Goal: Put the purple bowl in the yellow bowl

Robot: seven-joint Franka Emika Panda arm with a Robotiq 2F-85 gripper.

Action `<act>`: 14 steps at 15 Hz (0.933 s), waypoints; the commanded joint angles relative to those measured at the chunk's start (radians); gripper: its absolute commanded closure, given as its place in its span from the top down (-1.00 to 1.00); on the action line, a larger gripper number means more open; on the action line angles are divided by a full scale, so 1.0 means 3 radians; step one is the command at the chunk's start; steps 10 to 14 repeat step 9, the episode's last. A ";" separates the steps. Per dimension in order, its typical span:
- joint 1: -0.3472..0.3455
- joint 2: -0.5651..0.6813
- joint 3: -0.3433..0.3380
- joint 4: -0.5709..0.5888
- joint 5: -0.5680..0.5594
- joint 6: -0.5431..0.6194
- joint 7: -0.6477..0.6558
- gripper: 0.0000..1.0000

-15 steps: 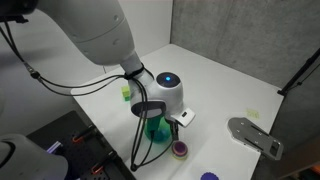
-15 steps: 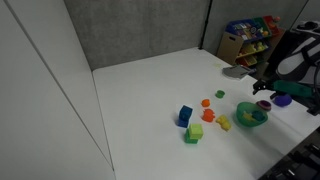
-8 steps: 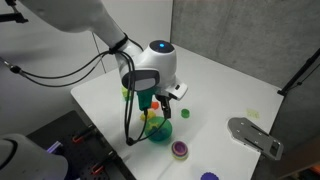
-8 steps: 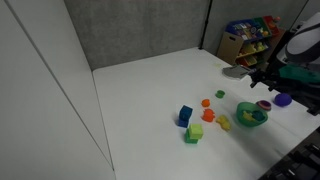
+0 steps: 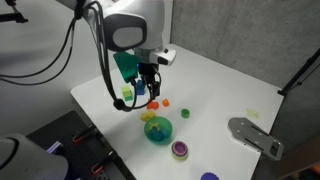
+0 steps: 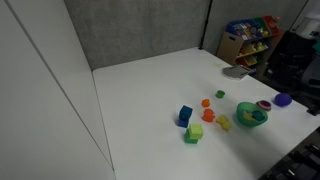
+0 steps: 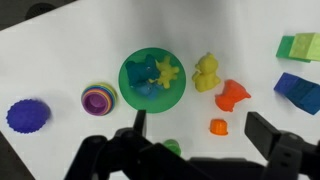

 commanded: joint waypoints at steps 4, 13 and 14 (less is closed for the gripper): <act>0.0149 -0.0699 0.0014 0.0116 -0.0385 -0.0888 -0.0027 1.00; 0.0177 -0.0806 -0.0009 0.0089 -0.0324 -0.1013 0.0000 1.00; 0.0177 -0.0806 -0.0009 0.0089 -0.0324 -0.1013 0.0000 1.00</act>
